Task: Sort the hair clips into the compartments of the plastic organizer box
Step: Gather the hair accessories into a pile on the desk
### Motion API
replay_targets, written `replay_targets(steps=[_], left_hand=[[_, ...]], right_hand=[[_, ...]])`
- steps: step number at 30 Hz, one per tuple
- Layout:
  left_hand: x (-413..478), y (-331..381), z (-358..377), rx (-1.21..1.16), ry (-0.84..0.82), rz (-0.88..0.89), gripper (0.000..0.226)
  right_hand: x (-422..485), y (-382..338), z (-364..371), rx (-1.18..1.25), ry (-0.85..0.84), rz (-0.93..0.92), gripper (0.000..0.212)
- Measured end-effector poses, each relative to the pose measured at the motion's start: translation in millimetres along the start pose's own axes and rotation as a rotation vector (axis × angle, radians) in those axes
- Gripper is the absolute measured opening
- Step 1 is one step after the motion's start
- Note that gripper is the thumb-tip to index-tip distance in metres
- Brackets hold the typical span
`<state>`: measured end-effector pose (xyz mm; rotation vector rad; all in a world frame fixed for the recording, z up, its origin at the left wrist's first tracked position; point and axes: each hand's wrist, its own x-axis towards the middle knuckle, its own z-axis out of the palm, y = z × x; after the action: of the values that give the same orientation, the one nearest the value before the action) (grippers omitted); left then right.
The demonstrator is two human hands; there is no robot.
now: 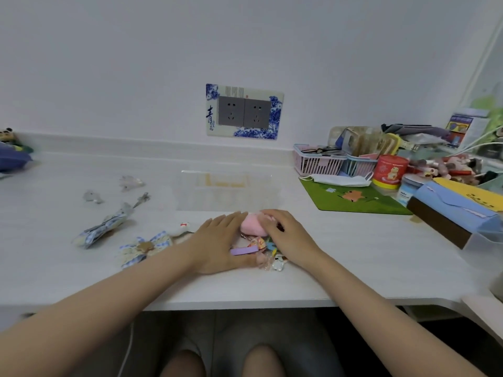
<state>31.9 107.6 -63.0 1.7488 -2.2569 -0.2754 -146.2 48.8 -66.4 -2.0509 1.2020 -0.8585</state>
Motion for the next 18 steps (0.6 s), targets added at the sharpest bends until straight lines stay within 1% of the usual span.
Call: replay_targets(steps=[2, 4, 7, 9, 12, 14, 16, 18], left_hand=[[-2.1, -4.1, -0.1, -0.033, 0.029, 0.024, 0.099], [-12.0, -7.7, -9.5, -0.047, 0.031, 0.013, 0.099], [-36.9, -23.5, -42.8, -0.059, 0.105, -0.016, 0.088], [-55.2, -49.7, -67.7, -0.065, 0.162, -0.046, 0.088], [-77.4, -105.3, -99.5, -0.097, 0.248, -0.186, 0.091], [-88.1, -143.0, -114.8, -0.100, 0.281, -0.312, 0.089], [-95.6, -178.3, -122.2, -0.105, 0.277, -0.419, 0.087], [-98.8, -206.6, -121.1, -0.120, 0.227, -0.503, 0.099]], right_hand=[[0.8, -3.8, 8.1, -0.035, 0.004, -0.013, 0.040], [1.1, -8.5, 9.8, -0.045, -0.009, -0.027, 0.040], [5.0, -23.1, 4.3, -0.050, 0.003, -0.085, 0.043], [13.8, -46.8, 4.0, 0.003, 0.008, -0.152, 0.042], [40.1, -96.3, 21.2, 0.043, -0.092, -0.277, 0.042], [65.6, -128.8, 45.6, 0.039, -0.180, -0.340, 0.045], [94.9, -156.6, 77.9, 0.022, -0.270, -0.379, 0.047], [123.4, -176.9, 114.7, -0.049, -0.366, -0.409, 0.048]])
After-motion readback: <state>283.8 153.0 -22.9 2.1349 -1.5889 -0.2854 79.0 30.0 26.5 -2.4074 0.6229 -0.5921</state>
